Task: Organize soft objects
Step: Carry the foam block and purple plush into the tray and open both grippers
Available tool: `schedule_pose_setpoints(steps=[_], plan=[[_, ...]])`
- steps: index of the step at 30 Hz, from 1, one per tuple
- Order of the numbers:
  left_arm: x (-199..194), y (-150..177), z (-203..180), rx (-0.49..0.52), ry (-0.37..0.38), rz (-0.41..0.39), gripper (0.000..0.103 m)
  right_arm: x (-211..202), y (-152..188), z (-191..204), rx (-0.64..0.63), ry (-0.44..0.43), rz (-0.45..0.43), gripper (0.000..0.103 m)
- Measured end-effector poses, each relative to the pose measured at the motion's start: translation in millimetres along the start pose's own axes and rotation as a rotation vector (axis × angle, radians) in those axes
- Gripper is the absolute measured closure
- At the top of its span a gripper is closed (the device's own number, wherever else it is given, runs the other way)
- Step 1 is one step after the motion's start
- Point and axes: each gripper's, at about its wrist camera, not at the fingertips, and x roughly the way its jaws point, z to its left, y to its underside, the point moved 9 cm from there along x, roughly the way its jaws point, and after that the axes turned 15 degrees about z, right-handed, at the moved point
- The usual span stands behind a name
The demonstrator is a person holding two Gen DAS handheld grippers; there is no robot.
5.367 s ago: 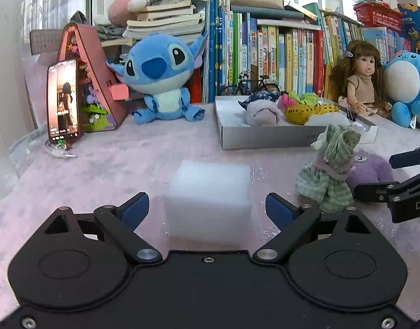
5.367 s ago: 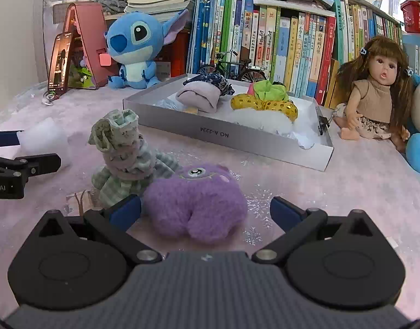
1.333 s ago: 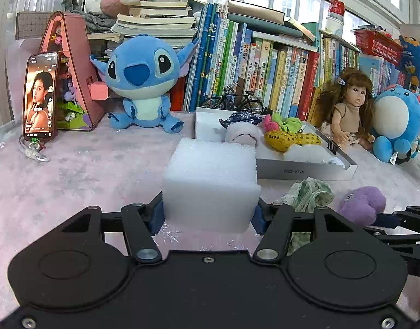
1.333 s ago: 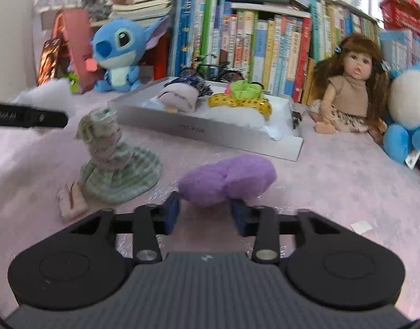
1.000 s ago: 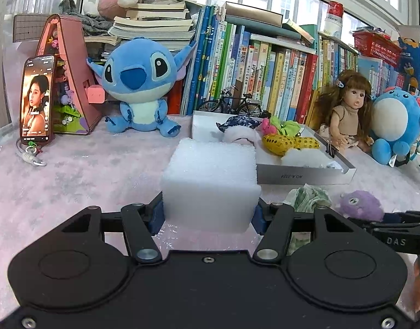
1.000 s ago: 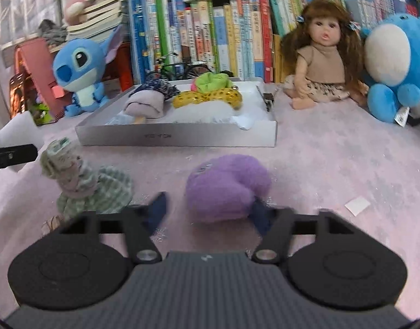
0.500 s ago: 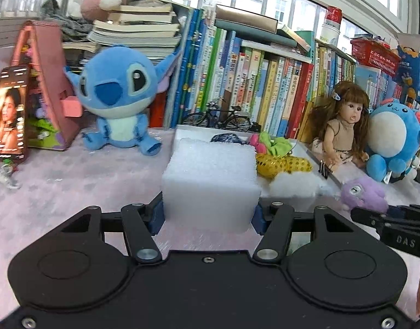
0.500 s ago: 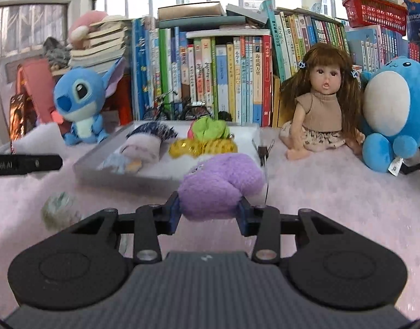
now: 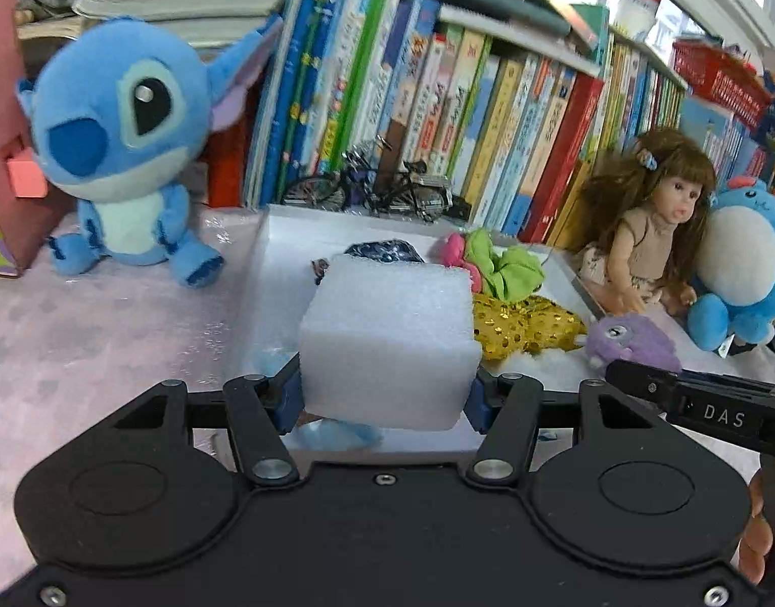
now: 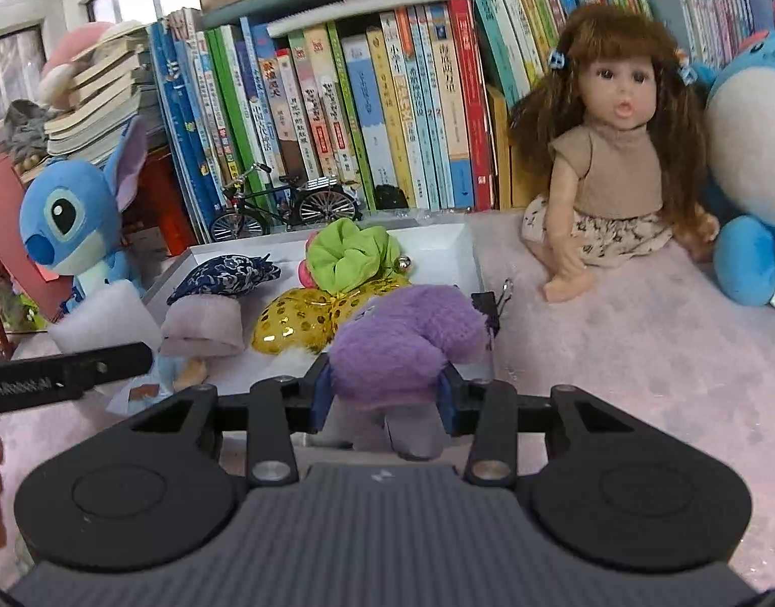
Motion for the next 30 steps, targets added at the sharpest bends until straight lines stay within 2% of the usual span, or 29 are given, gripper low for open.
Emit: schedule_pose_setpoints(steps=[12,15,16,17,20,23,30], plan=[[41,1,-5,0.010,-0.038,0.074,0.045,24,-12,10,-0.008,-0.026,0.030,0.056],[43,2,-3,0.008,-0.045,0.071,0.045,23,-12,11,0.009,-0.043,0.027,0.053],[42,2,-2,0.008,-0.045,0.069,0.045,22,-10,11,0.007,-0.050,0.024,0.049],[40,2,-2,0.008,-0.047,0.066,0.043,20,-8,12,0.001,-0.053,0.020,0.038],[34,4,-2,0.006,-0.038,0.062,0.032,12,-3,14,-0.026,-0.061,0.010,0.028],[25,4,-1,-0.007,-0.016,0.051,0.027,1,2,16,-0.048,-0.071,-0.007,0.019],[-10,15,-11,0.077,-0.026,0.001,0.019,-30,19,25,-0.115,-0.092,-0.056,0.010]])
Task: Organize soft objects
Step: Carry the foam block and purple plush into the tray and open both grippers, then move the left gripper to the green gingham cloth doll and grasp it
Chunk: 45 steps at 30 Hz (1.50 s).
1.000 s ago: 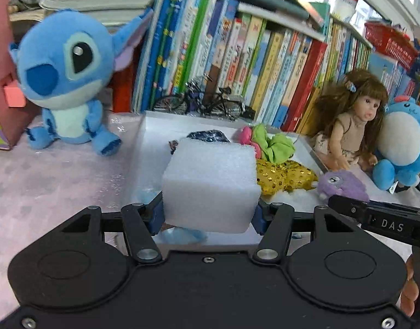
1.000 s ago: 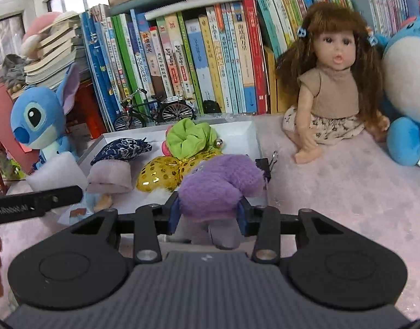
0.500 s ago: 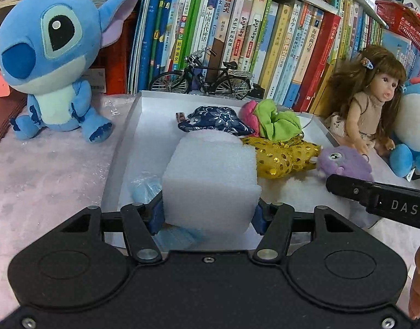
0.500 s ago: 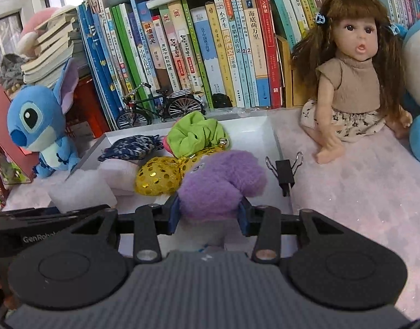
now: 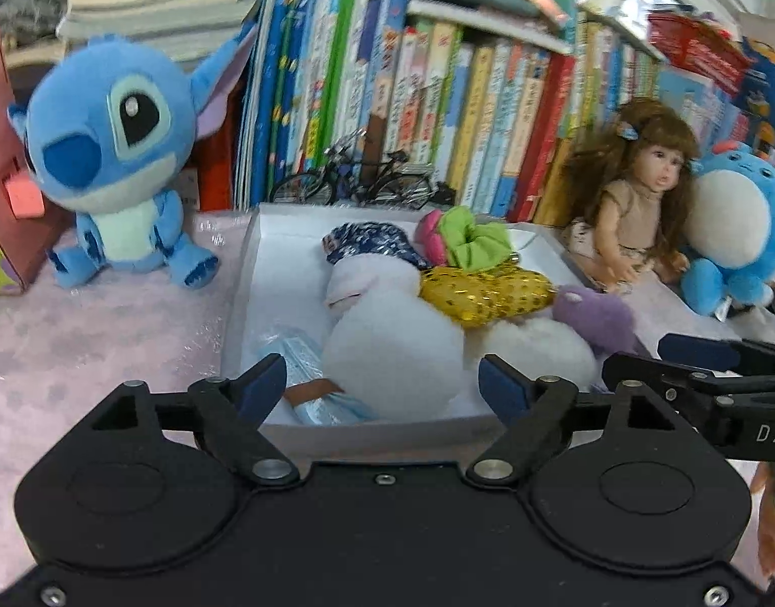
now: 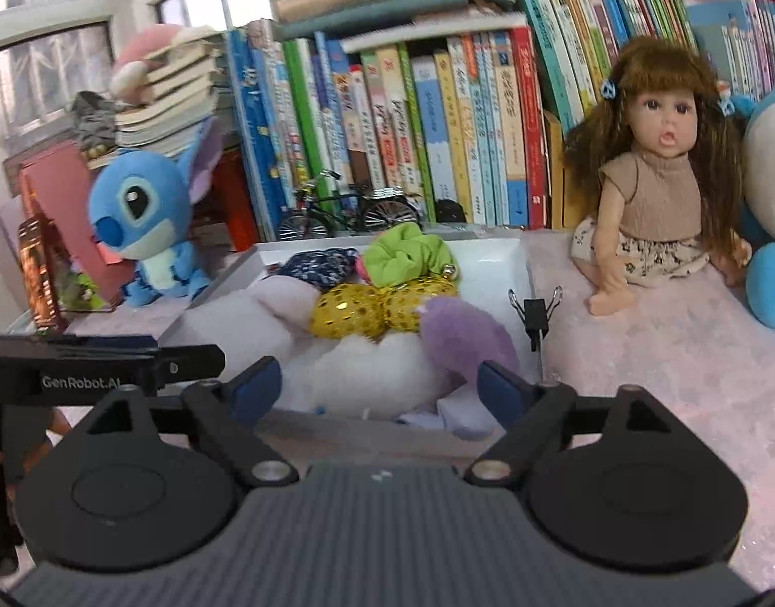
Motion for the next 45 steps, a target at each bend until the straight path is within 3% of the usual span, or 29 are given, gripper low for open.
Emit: schedule_pose_setpoints(steps=[7,19,30,43,45], plan=[[-44,23,-10,0.050,0.047,-0.046,0.017,-33,27,19,-0.113,0.011,-0.052,0.000],[-86,88,-31,0.112,0.150,-0.037,0.015,-60,87,52,-0.267,-0.006,-0.058,0.000],[-68,116,-44,0.130,0.162,0.021,0.015,-56,130,69,-0.288,-0.015,-0.030,0.000],[-49,117,-49,0.121,0.130,0.038,0.016,-45,144,81,-0.297,-0.018,-0.015,0.000],[-48,117,-49,0.118,0.129,0.040,0.021,-45,145,82,-0.308,-0.013,-0.018,0.000]])
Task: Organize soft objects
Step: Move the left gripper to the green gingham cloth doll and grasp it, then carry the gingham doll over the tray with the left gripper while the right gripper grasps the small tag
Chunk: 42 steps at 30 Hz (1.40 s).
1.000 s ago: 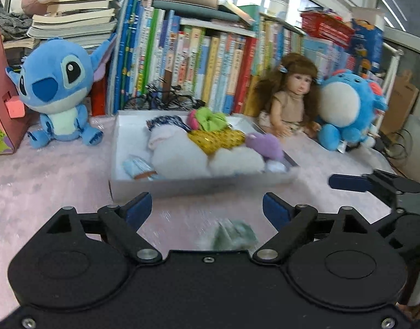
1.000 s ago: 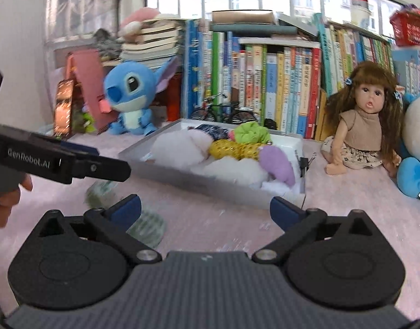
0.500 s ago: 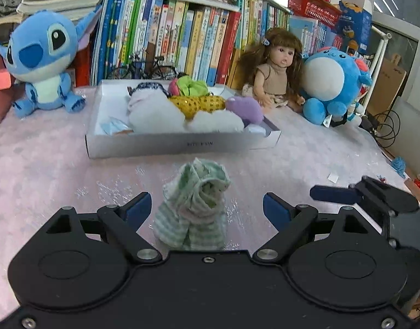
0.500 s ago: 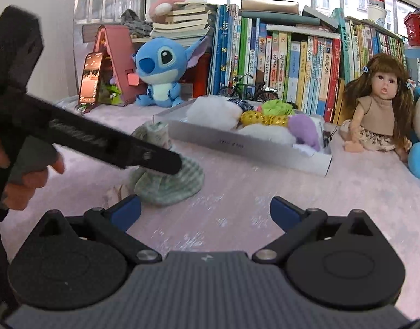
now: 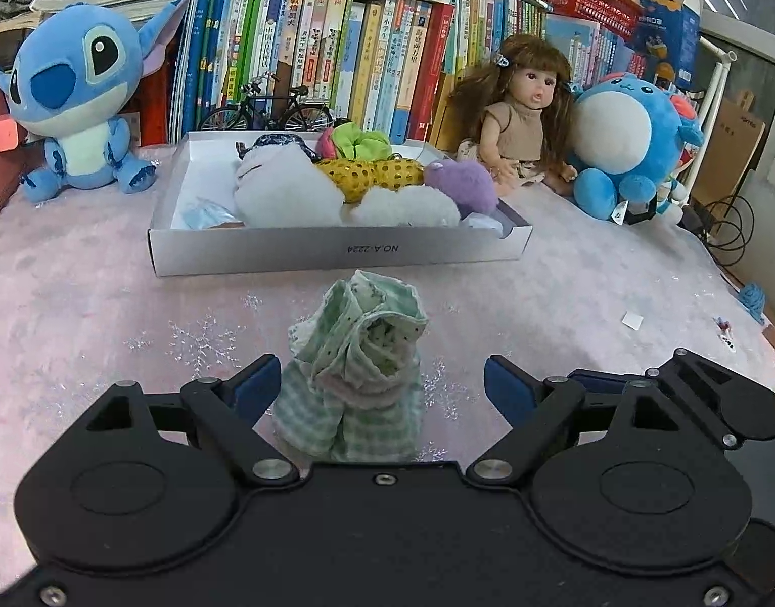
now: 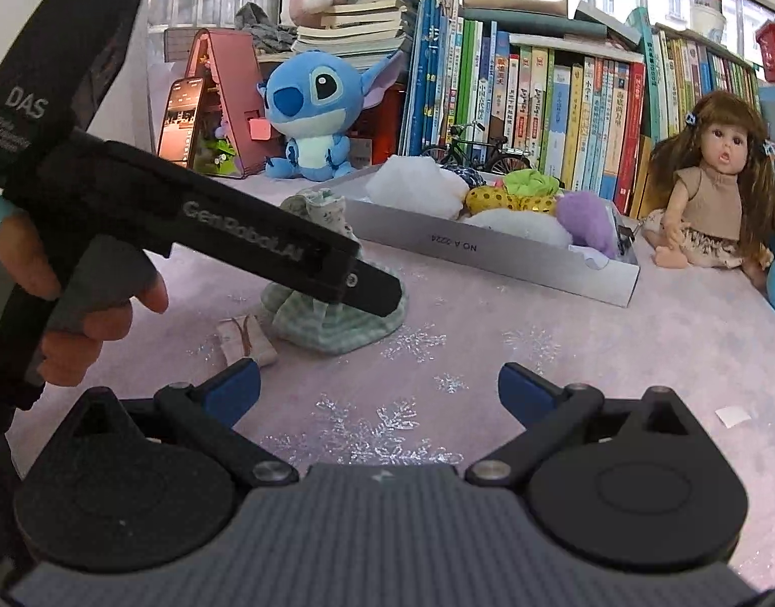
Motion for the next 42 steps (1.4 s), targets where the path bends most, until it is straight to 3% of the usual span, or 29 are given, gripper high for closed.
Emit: schedule_pose_setpoints(steps=[1,6,9,18,25,33,42], plan=[[1,0,0,-0.002,0.003,0.001,0.023,0,0,1,-0.005,0.001,0.002,0.000],[5,0,1,0.002,0.002,0.013,0.058,1,1,1,-0.014,0.003,0.013,0.000],[5,0,4,-0.002,-0.005,0.016,0.063,1,2,3,-0.022,0.014,0.016,0.000],[-11,-2,9,-0.015,0.002,-0.014,0.065,0,0,2,-0.026,0.036,0.002,0.000],[-33,-7,15,0.012,-0.029,-0.058,0.065,0,-6,18,0.017,-0.072,0.004,0.004],[-46,-12,29,-0.015,-0.056,-0.089,0.065,14,-20,53,-0.063,-0.117,0.026,0.022],[-47,-14,35,-0.026,-0.056,-0.096,0.065,27,-21,58,-0.036,-0.121,0.079,0.060]])
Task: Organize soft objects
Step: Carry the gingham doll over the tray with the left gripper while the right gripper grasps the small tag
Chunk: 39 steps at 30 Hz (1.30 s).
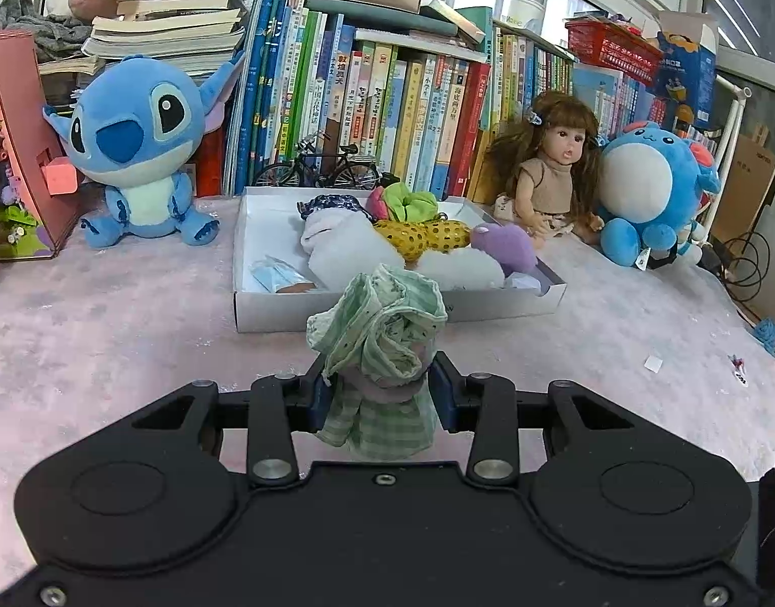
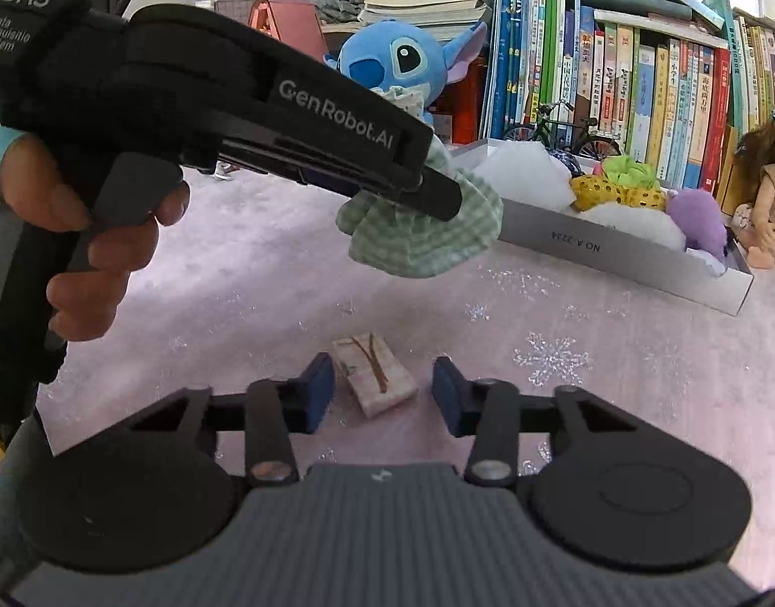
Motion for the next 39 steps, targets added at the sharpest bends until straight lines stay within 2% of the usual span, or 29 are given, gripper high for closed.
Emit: schedule_pose_setpoints(steps=[1,2,11,27,33,36,39], plan=[[0,0,0,-0.001,0.000,0.001,0.065,-1,1,0,0.001,0.001,0.000,0.065],[1,0,1,-0.002,-0.001,0.001,0.065,-2,1,-1,0.006,0.005,-0.004,0.067],[4,-3,5,-0.019,-0.012,0.001,0.065,-13,-1,-26,0.096,0.046,-0.040,0.067],[16,-31,28,-0.101,-0.051,-0.044,0.065,-40,-27,-116,0.266,0.224,-0.109,0.067],[24,-52,36,-0.130,-0.034,-0.072,0.065,-41,-49,-141,0.297,0.245,-0.131,0.067],[34,-65,41,-0.176,0.003,-0.084,0.065,-38,-65,-149,0.305,0.239,-0.144,0.067],[45,-75,46,-0.211,0.001,-0.092,0.065,-31,-80,-154,0.307,0.230,-0.145,0.067]])
